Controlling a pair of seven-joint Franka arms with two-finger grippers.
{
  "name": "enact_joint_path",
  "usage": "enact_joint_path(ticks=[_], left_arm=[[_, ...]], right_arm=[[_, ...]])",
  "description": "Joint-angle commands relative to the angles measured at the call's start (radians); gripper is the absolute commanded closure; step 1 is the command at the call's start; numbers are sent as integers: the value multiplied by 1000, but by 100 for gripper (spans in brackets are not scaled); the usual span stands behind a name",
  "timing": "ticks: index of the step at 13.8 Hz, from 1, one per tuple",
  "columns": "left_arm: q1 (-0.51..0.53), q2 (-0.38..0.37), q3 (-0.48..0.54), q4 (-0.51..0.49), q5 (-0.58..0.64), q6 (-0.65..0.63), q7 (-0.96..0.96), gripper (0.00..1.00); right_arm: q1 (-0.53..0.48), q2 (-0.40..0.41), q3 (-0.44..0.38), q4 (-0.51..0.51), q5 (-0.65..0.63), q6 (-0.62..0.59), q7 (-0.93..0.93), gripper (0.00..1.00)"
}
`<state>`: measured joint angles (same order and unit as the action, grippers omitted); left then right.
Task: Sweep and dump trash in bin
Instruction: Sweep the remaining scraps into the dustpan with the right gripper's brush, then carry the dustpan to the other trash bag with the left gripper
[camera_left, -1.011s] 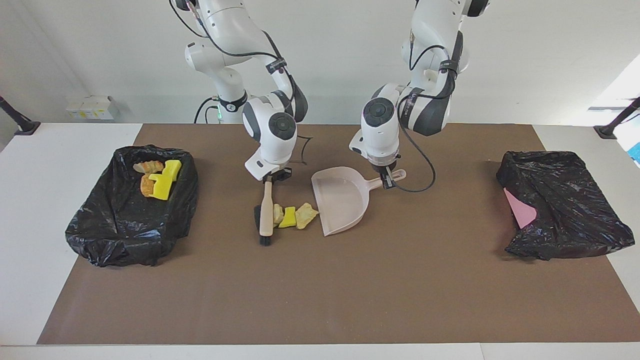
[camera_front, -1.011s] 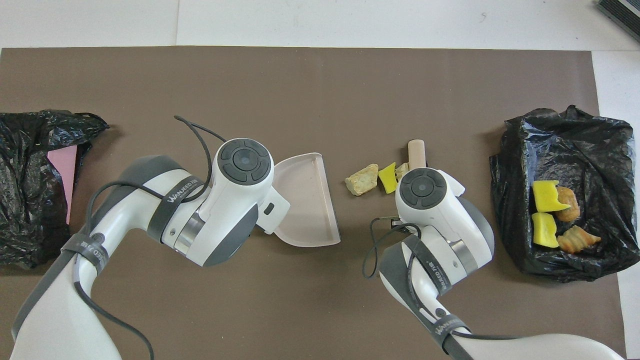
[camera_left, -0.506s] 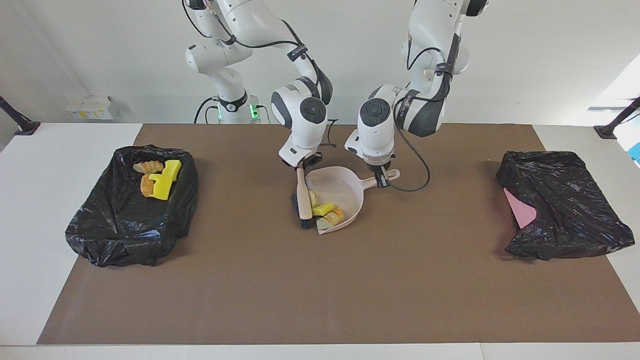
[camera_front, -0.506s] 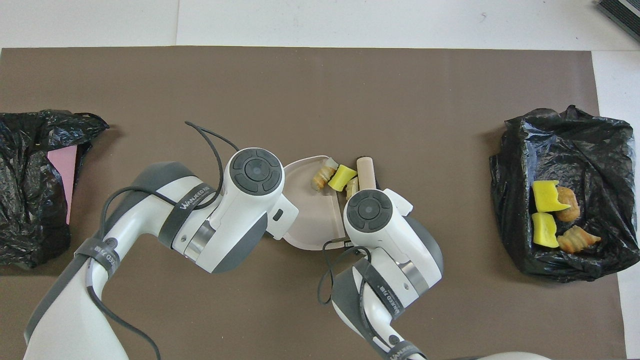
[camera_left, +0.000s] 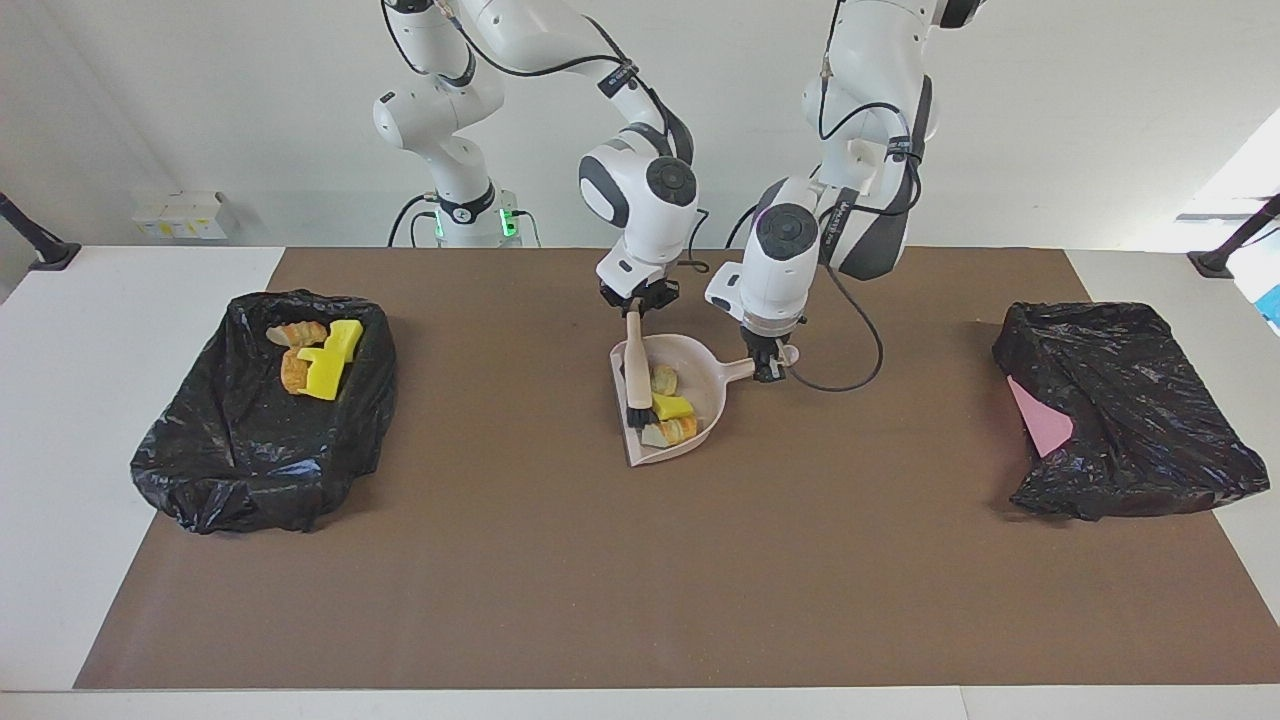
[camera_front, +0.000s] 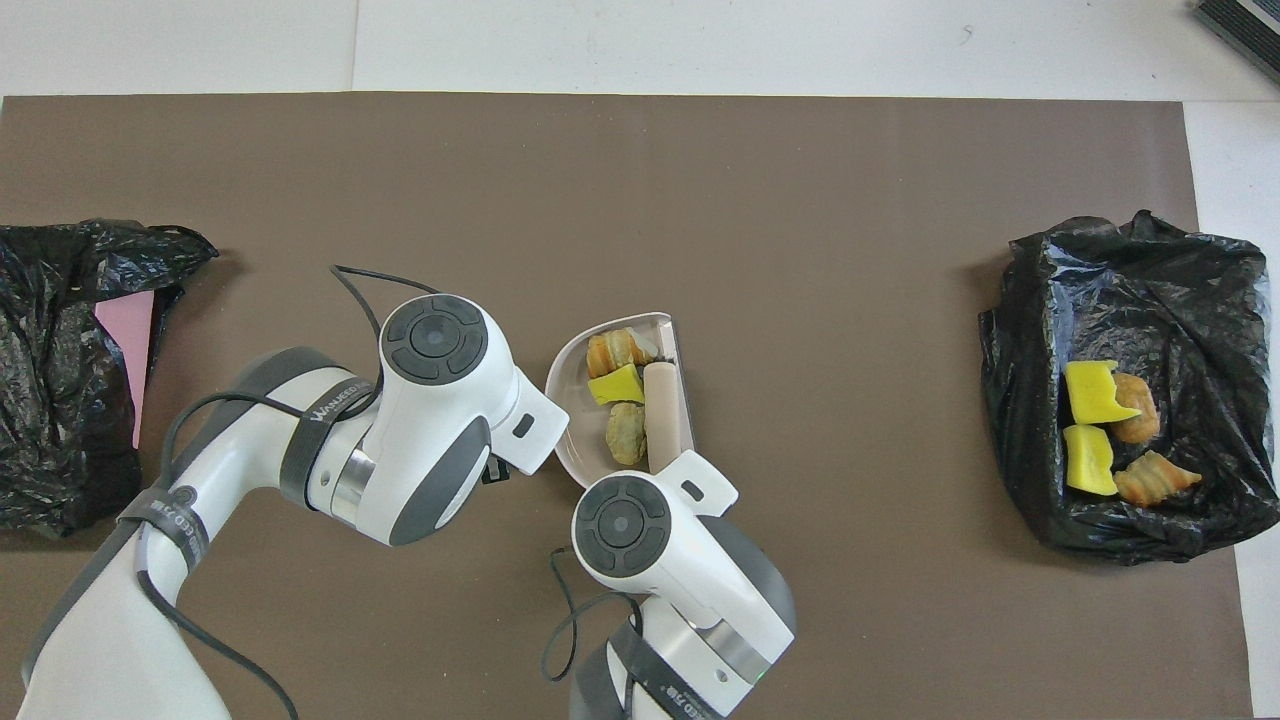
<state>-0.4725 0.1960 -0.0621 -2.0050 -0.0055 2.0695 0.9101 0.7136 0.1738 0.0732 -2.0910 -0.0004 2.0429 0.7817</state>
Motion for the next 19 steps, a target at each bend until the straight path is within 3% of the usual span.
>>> enact_joint_path(ticks=[1, 6, 9, 13, 19], left_arm=[[37, -23, -4, -34, -33, 47, 42, 100], [139, -27, -2, -17, -59, 43, 162, 100], [210, -27, -1, -6, -59, 40, 243, 100], [319, -43, 1, 31, -59, 28, 366, 100], [500, -61, 10, 144, -48, -109, 579, 100]], right_arm=[[21, -22, 0, -3, -3, -41, 8, 100], [-5, -37, -7, 166, 36, -338, -139, 100], [-10, -42, -9, 207, 124, -421, -133, 100], [6, -80, -10, 126, 284, -412, -73, 100], [196, -94, -1, -1, 292, -210, 152, 100]])
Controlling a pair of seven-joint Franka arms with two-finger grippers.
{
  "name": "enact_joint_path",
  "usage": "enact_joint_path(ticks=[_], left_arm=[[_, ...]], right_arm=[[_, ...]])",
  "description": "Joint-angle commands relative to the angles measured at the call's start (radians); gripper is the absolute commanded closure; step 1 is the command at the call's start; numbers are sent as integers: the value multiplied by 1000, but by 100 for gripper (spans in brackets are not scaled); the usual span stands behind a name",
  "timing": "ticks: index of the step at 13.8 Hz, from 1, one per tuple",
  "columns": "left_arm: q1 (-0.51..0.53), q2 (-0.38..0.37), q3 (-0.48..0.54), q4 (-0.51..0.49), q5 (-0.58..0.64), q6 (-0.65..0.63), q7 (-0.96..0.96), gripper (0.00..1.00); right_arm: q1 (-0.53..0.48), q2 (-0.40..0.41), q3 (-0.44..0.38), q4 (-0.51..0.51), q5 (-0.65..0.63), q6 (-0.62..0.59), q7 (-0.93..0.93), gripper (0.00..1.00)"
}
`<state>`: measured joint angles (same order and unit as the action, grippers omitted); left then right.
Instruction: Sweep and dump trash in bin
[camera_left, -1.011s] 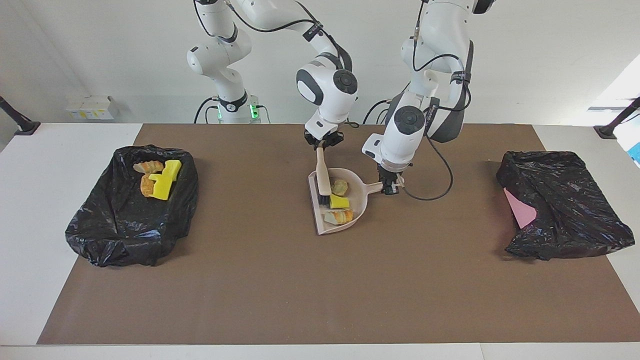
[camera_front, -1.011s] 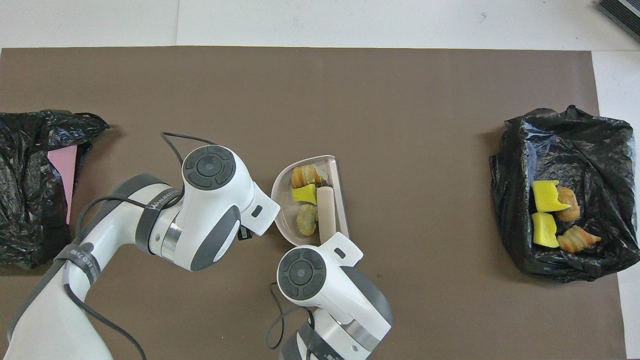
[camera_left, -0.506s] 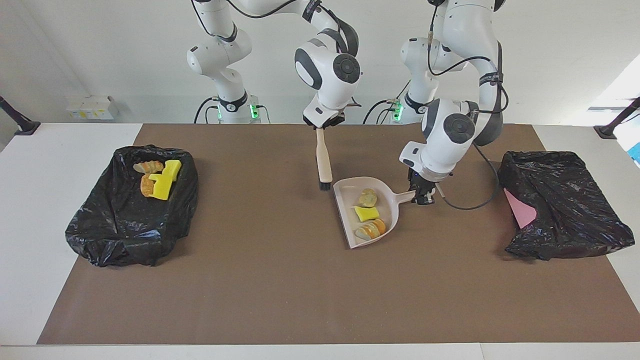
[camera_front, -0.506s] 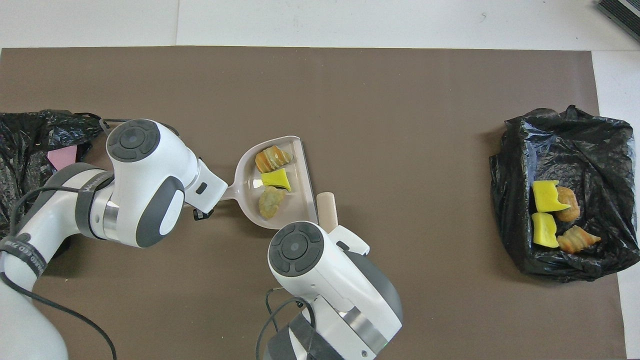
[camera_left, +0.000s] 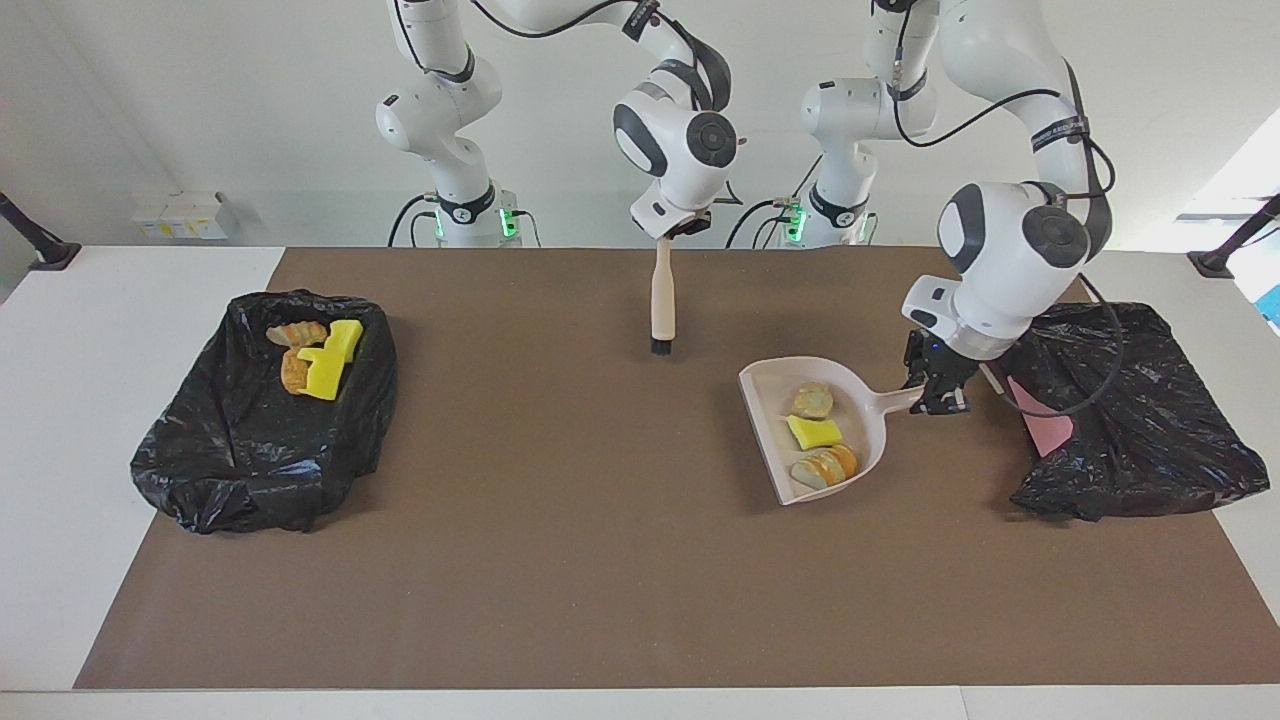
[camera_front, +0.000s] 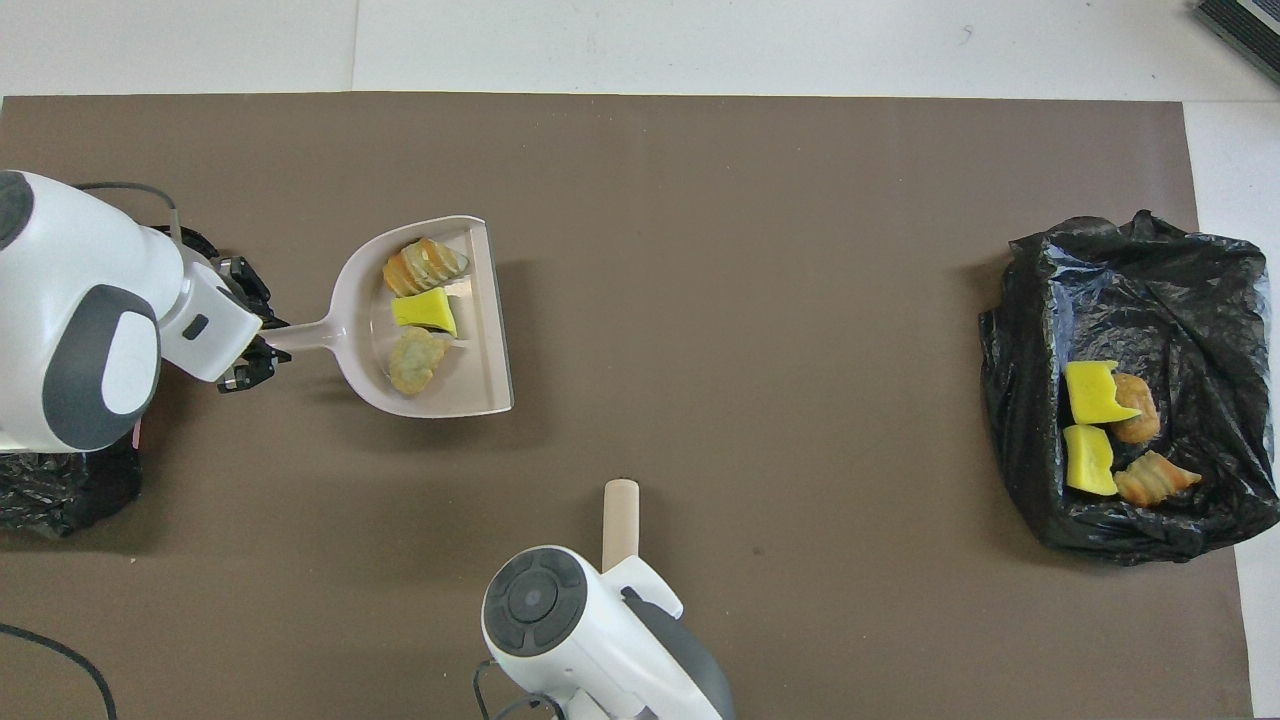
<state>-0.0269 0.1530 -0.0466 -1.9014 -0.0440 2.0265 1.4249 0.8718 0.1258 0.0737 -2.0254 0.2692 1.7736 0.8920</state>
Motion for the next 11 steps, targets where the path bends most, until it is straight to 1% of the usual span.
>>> enact_joint_path(ticks=[1, 2, 4, 5, 7, 9, 11], left_arm=[[86, -27, -7, 60, -8, -87, 98, 100], [117, -29, -4, 83, -8, -104, 142, 100], [191, -26, -4, 136, -7, -159, 215, 100], [230, -26, -4, 149, -4, -170, 247, 100], [319, -21, -4, 174, 19, -167, 343, 100], [404, -15, -4, 199, 56, -166, 382, 100], [459, -6, -4, 235, 120, -170, 407, 100]], right_arm=[[64, -51, 0, -88, 24, 84, 47, 100], [84, -54, -2, -107, 41, 108, 47, 100], [96, -84, 0, -172, 47, 173, 30, 100], [101, -90, 0, -188, 53, 193, 30, 100], [102, -94, 0, -197, 65, 195, 10, 100], [104, -100, 0, -214, 82, 222, 4, 100], [102, -100, 0, -226, 94, 259, -20, 100]])
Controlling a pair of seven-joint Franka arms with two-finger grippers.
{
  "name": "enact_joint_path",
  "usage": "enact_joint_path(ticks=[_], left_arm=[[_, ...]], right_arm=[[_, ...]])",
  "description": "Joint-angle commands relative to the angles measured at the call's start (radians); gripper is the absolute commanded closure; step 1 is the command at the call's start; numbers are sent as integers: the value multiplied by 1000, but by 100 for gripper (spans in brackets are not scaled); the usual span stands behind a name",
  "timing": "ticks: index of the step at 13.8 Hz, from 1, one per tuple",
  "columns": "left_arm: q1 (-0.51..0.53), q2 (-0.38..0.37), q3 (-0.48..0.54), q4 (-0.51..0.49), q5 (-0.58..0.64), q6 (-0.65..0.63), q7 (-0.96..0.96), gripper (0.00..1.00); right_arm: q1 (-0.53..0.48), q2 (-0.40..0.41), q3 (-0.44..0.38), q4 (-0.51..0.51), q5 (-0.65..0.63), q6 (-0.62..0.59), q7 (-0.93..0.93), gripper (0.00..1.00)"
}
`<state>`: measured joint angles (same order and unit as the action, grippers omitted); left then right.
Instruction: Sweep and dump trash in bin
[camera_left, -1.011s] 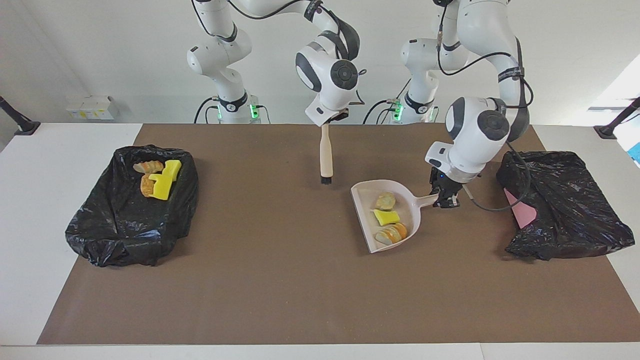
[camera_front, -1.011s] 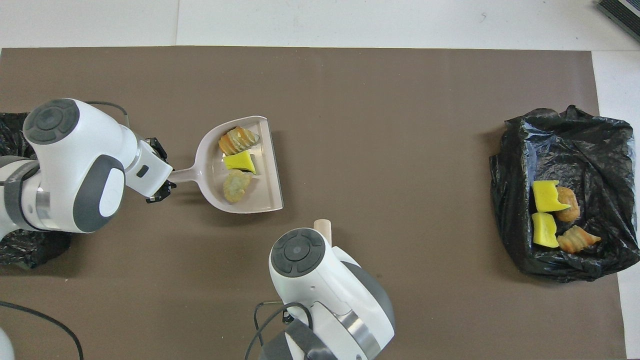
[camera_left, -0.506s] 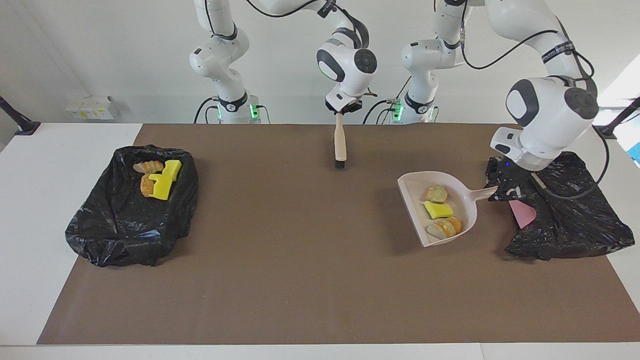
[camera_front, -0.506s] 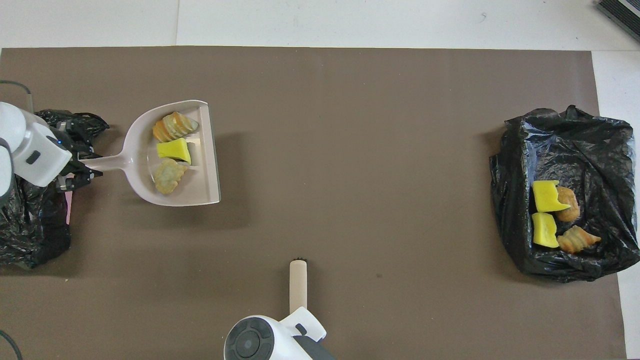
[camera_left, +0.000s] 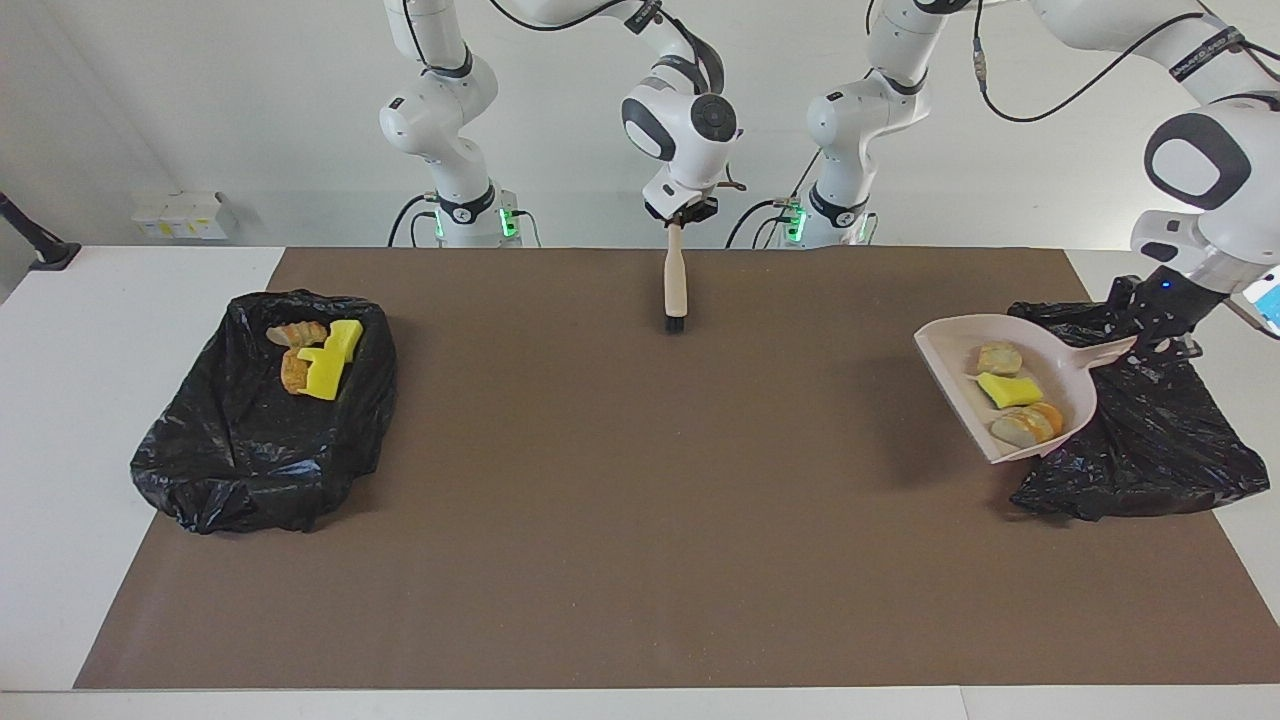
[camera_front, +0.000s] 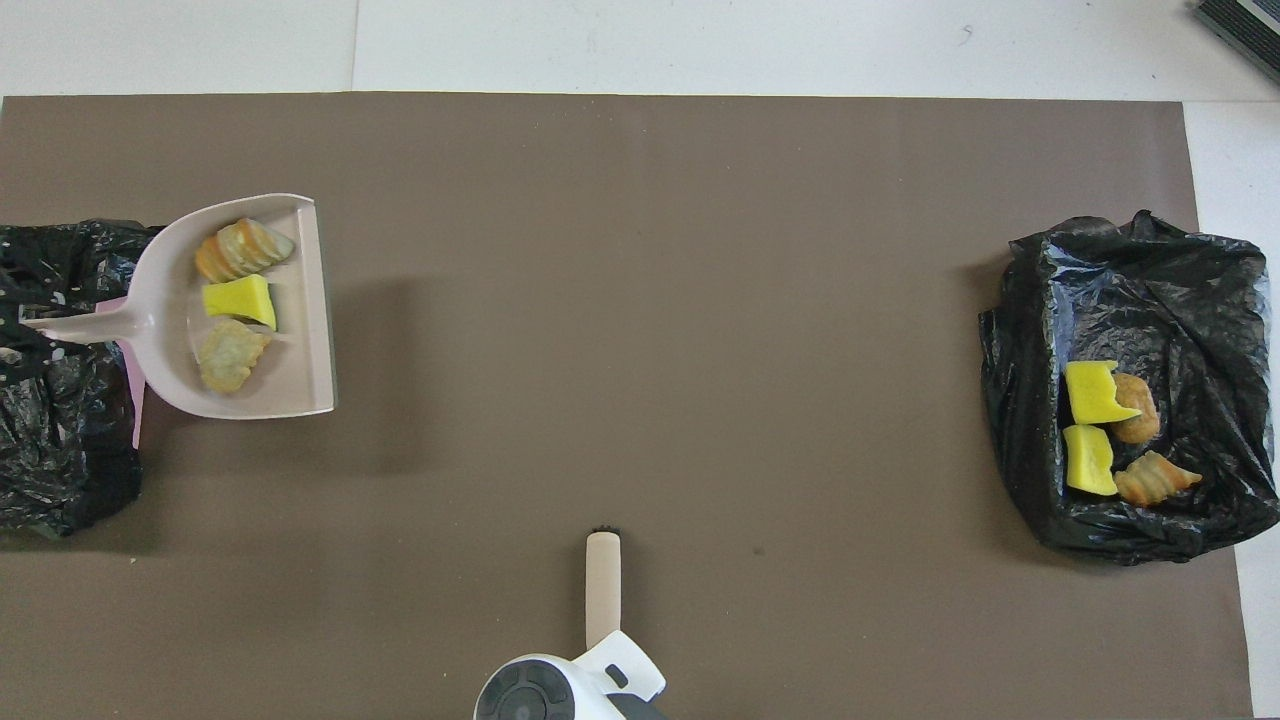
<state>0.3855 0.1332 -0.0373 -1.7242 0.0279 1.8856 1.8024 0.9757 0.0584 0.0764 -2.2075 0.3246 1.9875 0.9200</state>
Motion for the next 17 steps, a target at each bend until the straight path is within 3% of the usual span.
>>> enact_joint_path(ticks=[1, 5, 6, 7, 9, 13, 15, 17], left_arm=[[64, 26, -13, 73, 90, -28, 44, 100], [139, 43, -13, 92, 269, 103, 130, 100], [142, 43, -13, 91, 343, 159, 121, 100], [142, 48, -10, 86, 421, 200, 114, 100], [112, 51, -12, 78, 626, 214, 95, 100], [32, 39, -10, 72, 889, 149, -42, 100], [0, 28, -12, 72, 992, 58, -125, 100], [-48, 22, -10, 77, 1052, -29, -158, 100]], right_arm=[[-3, -32, -3, -47, 57, 45, -76, 100], [-3, -34, -3, -57, 62, 53, -89, 100], [-3, -34, -3, -57, 62, 53, -87, 92], [-3, -34, -3, -57, 62, 53, -81, 67], [-3, -32, -4, -57, 62, 56, -89, 63], [-9, -23, -4, -41, 60, 44, -73, 52], [-18, -3, -7, -9, 42, 45, -73, 34], [-66, 0, -13, 20, 16, 53, -78, 25]])
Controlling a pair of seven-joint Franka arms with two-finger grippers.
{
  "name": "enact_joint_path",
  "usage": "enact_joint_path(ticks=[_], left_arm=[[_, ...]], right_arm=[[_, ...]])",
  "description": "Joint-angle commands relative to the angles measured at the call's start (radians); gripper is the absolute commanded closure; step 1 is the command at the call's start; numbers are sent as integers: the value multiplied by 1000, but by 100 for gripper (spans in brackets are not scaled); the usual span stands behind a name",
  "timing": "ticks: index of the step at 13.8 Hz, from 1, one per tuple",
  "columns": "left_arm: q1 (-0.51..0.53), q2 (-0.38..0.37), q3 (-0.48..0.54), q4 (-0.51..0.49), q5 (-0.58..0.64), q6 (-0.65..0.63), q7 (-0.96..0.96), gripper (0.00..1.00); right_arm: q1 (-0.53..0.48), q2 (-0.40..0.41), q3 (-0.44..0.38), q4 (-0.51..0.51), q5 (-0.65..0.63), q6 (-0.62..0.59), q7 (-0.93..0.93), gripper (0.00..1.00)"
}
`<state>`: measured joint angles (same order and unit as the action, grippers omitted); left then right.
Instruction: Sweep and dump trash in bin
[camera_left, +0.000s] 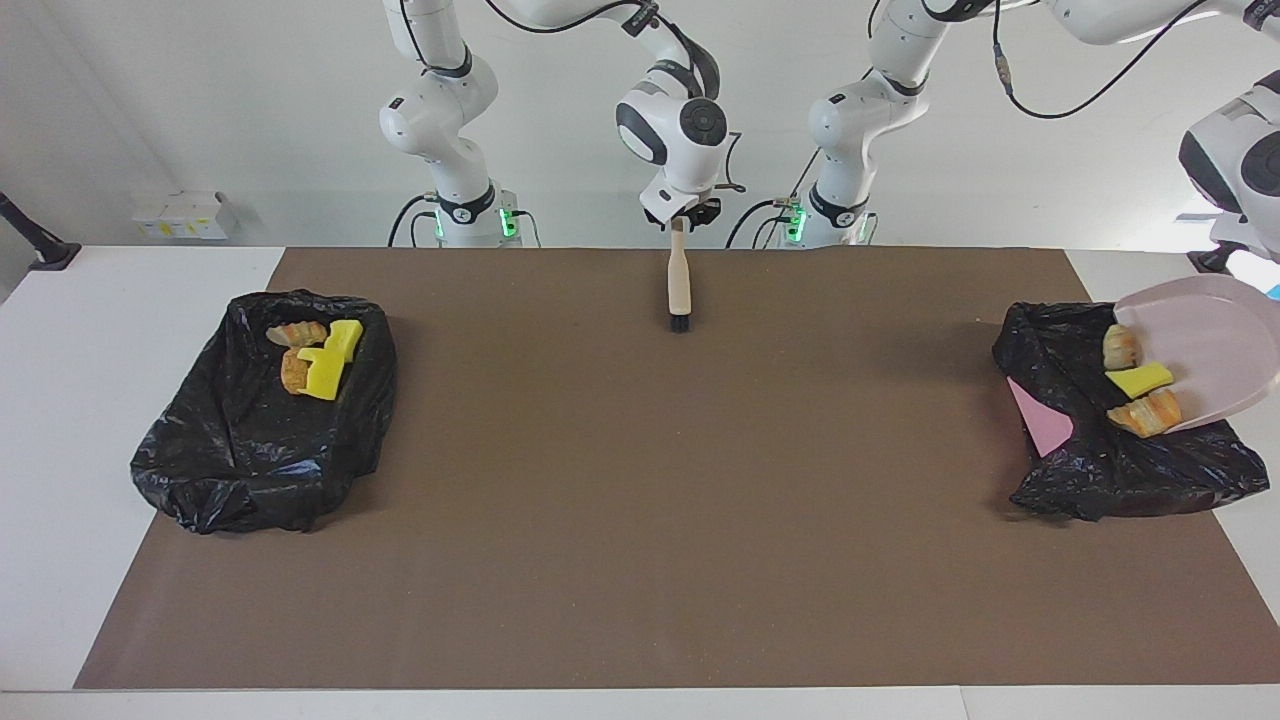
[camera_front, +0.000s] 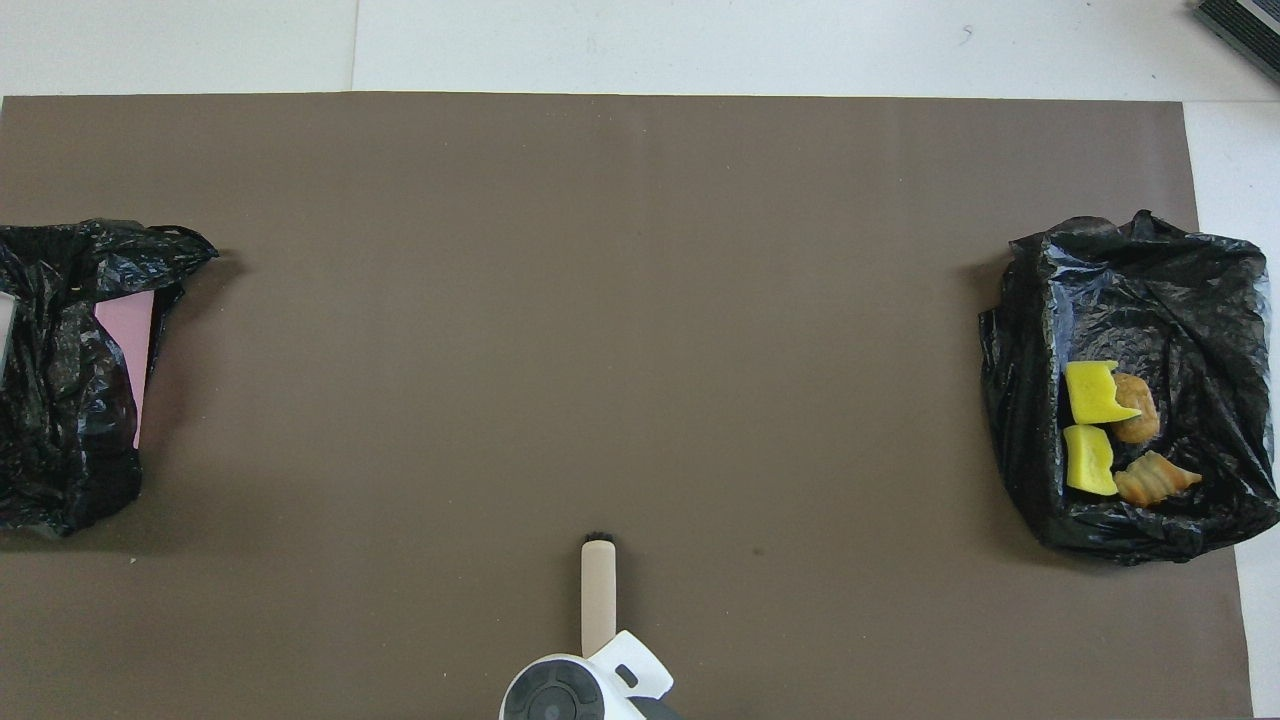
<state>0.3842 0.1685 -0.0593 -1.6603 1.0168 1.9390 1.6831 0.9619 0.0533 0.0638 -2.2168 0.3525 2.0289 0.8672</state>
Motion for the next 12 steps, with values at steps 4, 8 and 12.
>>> enact_joint_path(ticks=[4, 8, 12], left_arm=[[-122, -44, 12, 19, 149, -224, -155, 100], [-171, -87, 7, 21, 204, -258, -187, 100], [-228, -98, -2, 13, 157, -314, -201, 100]], right_arm=[[-213, -4, -2, 92, -96, 14, -30, 9], [-438, 37, 1, 195, -277, 17, -75, 0], [-653, 77, -1, 321, -326, 14, -273, 0]])
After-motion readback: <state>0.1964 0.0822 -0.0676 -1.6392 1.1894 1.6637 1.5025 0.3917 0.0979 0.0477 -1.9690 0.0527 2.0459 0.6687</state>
